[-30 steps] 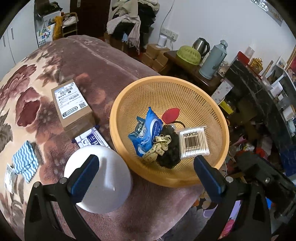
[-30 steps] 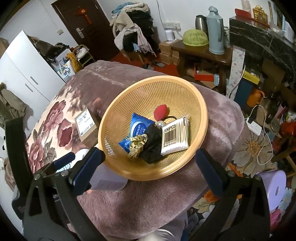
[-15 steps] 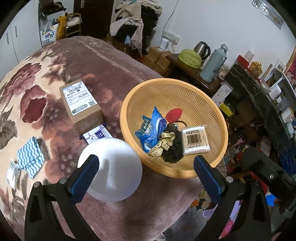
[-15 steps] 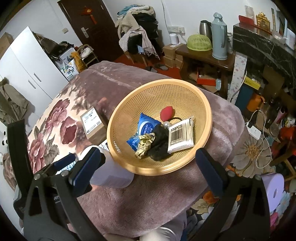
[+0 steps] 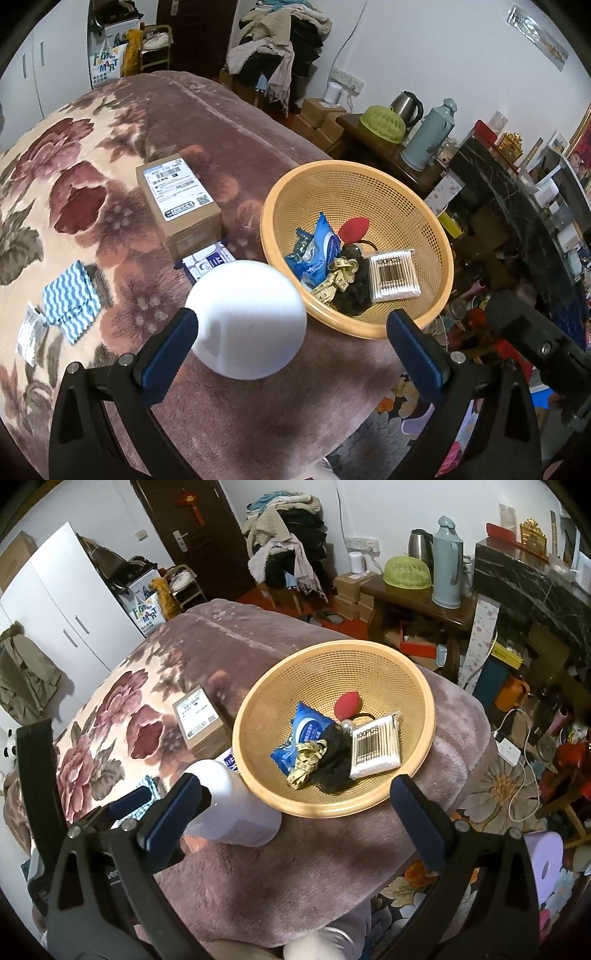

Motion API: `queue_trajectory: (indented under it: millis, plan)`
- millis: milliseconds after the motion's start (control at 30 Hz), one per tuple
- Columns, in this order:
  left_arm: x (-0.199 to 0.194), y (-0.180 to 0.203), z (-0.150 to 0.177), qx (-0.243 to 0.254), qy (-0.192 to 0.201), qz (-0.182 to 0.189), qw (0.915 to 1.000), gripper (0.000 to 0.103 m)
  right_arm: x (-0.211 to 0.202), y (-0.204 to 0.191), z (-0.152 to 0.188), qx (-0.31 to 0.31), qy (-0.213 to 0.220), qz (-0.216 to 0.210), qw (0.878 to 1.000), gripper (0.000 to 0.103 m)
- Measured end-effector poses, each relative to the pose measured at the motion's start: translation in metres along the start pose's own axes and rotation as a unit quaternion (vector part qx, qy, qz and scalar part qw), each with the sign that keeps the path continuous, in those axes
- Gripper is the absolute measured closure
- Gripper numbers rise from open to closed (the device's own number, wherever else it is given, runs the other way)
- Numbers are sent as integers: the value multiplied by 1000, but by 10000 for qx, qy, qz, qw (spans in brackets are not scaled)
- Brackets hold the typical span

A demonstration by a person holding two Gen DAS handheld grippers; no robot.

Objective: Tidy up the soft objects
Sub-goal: 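Move both grippers back from the basket toward the striped cloth and sachet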

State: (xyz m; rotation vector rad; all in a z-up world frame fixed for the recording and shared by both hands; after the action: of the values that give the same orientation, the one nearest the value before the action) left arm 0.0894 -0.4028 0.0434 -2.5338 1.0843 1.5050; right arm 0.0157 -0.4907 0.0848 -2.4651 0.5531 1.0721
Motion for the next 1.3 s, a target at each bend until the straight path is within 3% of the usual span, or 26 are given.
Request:
queue_trajectory:
  millis: [733, 1300]
  plan:
    - [-41, -78, 34, -527, 100, -182, 9984, 1, -4, -64, 31, -495, -153, -168, 9985, 0]
    - [-63, -147, 81, -924, 23, -464, 9946, 1, 1, -122, 77, -1009, -459, -346, 9932, 0]
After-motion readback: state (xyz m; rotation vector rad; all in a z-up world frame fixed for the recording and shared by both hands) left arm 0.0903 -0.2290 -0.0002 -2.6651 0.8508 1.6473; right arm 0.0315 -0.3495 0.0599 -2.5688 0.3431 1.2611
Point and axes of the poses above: each gripper's, at about its wrist camera, not at the fingertips, and x roughly the way its jaws point, y to its right, z to its underside, the point moved 9 cm from there along x, roughly the way its jaws point, and after that the axes turned 4 degrees about z, right-handed, at the moved point
